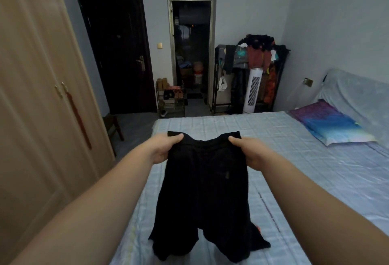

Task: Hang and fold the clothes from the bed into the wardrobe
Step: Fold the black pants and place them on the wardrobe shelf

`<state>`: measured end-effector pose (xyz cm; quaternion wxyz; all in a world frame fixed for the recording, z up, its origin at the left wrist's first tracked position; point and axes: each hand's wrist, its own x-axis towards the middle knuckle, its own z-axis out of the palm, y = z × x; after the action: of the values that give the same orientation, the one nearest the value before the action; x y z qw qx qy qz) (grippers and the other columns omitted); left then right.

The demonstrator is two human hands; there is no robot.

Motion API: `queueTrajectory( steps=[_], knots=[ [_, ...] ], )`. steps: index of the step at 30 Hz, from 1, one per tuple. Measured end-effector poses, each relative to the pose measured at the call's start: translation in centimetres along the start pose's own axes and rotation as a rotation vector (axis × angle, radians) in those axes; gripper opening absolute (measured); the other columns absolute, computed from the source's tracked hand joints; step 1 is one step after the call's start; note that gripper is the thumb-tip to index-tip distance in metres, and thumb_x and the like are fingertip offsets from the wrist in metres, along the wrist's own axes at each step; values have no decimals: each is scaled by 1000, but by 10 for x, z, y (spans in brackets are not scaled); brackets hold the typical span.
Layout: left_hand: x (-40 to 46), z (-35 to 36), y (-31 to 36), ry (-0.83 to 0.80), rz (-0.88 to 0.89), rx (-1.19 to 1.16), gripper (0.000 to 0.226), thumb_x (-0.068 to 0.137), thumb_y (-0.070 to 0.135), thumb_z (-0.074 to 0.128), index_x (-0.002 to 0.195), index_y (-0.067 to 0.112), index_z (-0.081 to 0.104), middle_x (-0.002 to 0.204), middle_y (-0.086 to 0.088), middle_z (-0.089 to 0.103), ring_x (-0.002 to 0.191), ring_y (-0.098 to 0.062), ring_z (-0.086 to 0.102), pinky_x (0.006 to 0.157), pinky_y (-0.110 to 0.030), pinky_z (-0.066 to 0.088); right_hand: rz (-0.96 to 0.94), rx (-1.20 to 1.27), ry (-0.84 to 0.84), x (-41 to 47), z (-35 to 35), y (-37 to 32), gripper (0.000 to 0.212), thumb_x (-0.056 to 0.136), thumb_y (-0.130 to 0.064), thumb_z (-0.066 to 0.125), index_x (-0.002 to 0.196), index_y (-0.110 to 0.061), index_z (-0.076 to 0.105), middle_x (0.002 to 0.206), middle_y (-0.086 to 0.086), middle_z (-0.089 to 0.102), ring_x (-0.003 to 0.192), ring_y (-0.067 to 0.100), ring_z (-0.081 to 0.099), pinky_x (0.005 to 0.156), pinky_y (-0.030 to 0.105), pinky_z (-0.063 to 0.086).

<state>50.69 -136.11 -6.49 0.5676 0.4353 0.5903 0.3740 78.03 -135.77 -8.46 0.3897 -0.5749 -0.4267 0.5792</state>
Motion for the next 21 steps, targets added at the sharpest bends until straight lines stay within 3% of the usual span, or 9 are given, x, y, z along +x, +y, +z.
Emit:
queueTrajectory(
  steps=[4,7,10,13,15,18,21],
  knots=[
    [-1,36,-11,-83,132,12,27,98,14,57,121,0,62,114,-18,71,105,-31,69,96,-45,54,-81,58,-127,-5,36,15,29,100,-28,57,118,-7,67,110,10,76,102,24,73,84,37,57],
    [1,55,-16,-66,256,133,29,96,20,59,122,8,63,112,-11,71,105,-27,69,98,-49,53,-114,100,-203,-6,51,22,36,104,-34,47,129,-12,62,122,7,71,112,20,68,91,35,54],
    [-1,69,-19,-55,346,312,38,87,31,71,121,18,62,112,0,69,103,-16,66,96,-41,54,-82,199,-341,-9,56,26,48,107,-46,29,139,-22,55,136,0,62,124,13,57,96,31,50],
    [1,80,-21,22,422,425,74,73,32,83,137,23,47,122,10,59,113,-12,57,97,-33,49,-82,250,-454,-10,54,26,55,106,-51,17,148,-28,46,147,-4,53,134,13,48,107,35,42],
    [3,80,-18,103,479,389,62,77,23,80,131,21,50,114,9,61,110,-13,58,91,-28,47,-99,260,-479,-9,47,26,55,106,-53,17,149,-31,43,151,-9,46,138,10,41,112,38,37],
    [5,71,-1,230,499,244,36,89,8,67,122,18,56,103,8,61,103,-15,61,87,-27,45,-171,227,-376,-3,29,23,46,108,-43,29,141,-26,54,146,-9,49,136,11,41,114,44,38],
    [5,57,18,139,545,157,29,92,3,62,116,19,58,103,7,64,102,-15,63,93,-34,51,-327,146,-36,3,15,15,24,102,-12,47,110,-16,69,123,2,66,121,21,57,97,38,50]
  ],
)
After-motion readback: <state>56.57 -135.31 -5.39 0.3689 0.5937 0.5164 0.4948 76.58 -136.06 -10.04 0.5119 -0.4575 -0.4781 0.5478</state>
